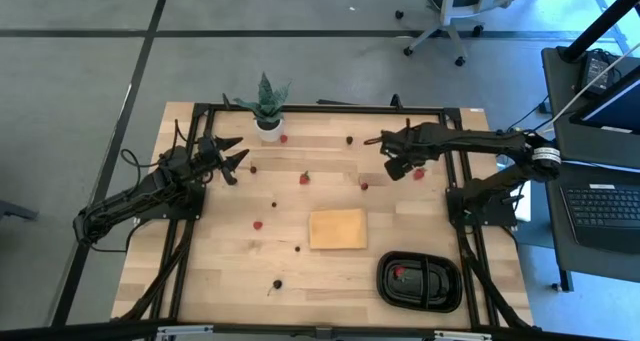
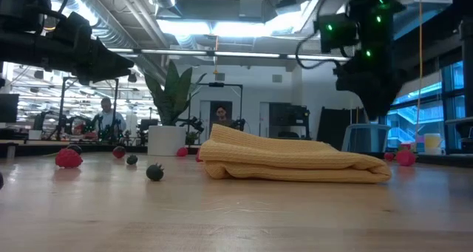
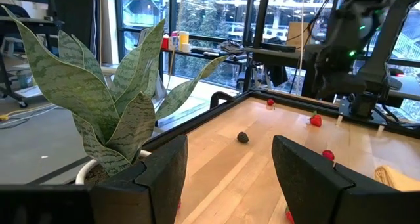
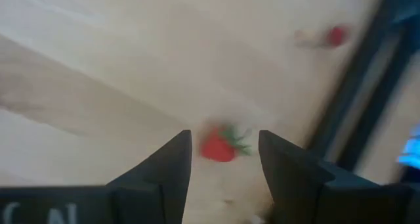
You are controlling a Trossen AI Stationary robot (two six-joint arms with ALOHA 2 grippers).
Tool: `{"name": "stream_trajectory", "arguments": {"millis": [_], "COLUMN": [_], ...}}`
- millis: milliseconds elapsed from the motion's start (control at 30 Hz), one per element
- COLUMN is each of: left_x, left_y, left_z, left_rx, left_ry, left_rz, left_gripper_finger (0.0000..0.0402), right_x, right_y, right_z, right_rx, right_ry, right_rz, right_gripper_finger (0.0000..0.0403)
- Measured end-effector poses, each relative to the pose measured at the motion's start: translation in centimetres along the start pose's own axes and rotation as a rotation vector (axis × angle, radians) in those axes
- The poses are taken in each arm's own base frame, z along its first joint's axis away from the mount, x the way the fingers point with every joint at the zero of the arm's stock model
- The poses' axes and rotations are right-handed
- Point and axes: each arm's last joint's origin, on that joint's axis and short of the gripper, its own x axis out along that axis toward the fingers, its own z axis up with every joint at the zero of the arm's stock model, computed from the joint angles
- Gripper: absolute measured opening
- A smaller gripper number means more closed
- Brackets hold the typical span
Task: Pick and placing Produce into tupperware
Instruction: Put the right red strawberry into the black container
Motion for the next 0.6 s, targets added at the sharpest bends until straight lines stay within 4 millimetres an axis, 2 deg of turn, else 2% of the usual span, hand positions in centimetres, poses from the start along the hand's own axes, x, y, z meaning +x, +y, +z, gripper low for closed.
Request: {"name": "stream_trajectory", "arguments": {"millis": [100, 233, 433, 600], "left_x": [0.0, 0.0, 0.0, 0.0], "left_y": [0.0, 0.0, 0.1, 0.2], "left_z": [0.0, 0.0, 0.0, 0.2], "left_rx": [0.006, 0.006, 0.007, 0.005], "left_ry": [0.0, 0.0, -0.005, -0.025], "left_rz": [0.0, 0.001, 0.019, 0.09], "left_gripper_finger": [0.0215, 0.0215, 0.0215, 0.0215], "right_x": [1.7, 3.1, 4.0, 4.0], "right_y": [-0.7, -2.2, -4.0, -4.4], "right_z": [-0.9, -2.4, -3.4, -3.3], "right_rx": [0.042, 0.078, 0.167, 0.152], "right_ry": [0.023, 0.07, 0.1, 0.083], "right_rz": [0.094, 0.077, 0.107, 0.114], "right_gripper_finger": [0.018, 0.018, 0.018, 0.018]}}
